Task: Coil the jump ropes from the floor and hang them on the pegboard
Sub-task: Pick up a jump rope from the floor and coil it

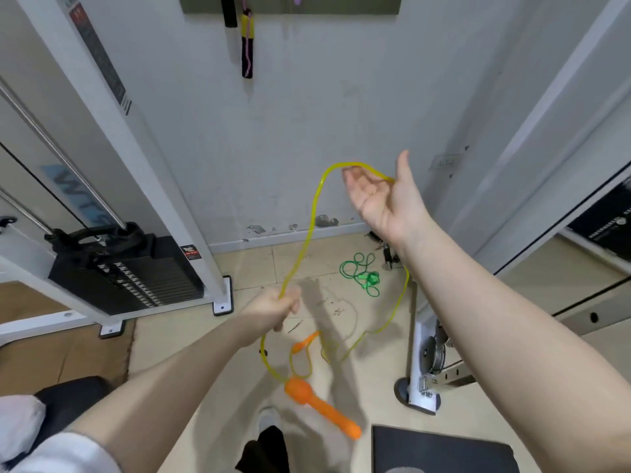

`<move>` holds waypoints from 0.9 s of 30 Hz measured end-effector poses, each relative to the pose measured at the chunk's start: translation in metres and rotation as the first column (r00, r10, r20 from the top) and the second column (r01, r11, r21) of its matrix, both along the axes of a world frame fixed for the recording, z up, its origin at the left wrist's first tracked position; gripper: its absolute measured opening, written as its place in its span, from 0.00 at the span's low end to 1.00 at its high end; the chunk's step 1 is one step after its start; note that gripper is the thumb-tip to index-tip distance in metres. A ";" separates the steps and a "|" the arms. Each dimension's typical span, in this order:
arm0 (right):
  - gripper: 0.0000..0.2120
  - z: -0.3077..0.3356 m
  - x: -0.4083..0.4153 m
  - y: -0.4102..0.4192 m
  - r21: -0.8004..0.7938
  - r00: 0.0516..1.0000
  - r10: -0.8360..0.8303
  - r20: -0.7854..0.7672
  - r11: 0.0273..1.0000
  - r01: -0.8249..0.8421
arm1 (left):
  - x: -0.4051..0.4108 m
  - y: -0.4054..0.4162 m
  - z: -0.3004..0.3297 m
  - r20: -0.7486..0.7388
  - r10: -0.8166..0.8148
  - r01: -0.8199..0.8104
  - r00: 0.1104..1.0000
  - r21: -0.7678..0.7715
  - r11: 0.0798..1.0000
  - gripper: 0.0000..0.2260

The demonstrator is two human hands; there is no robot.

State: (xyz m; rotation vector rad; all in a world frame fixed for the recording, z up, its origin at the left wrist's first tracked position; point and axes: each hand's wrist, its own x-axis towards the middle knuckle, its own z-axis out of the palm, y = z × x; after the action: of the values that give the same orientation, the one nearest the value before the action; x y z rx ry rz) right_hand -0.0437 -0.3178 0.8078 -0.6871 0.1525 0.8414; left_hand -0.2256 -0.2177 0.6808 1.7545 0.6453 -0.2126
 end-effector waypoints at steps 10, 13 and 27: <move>0.16 -0.057 -0.081 -0.053 -0.232 0.777 0.572 0.264 0.819 -0.524 | 0.037 -0.053 0.095 0.370 0.120 0.019 0.921 -0.351 0.936 0.12; 0.14 -0.038 -0.078 -0.059 -0.026 0.903 0.376 0.208 0.925 -0.379 | 0.024 -0.065 0.088 0.423 0.001 0.077 0.906 -0.167 0.983 0.13; 0.18 -0.057 -0.054 -0.090 -0.426 0.955 0.223 0.193 0.896 -0.124 | -0.020 -0.057 0.076 -0.146 -0.282 0.317 0.948 0.472 0.823 0.12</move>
State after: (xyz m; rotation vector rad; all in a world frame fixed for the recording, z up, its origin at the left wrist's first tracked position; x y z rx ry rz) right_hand -0.0974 -0.4079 0.7506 -1.2078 0.0494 0.9008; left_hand -0.2459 -0.2743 0.7569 2.3552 0.4923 -0.3528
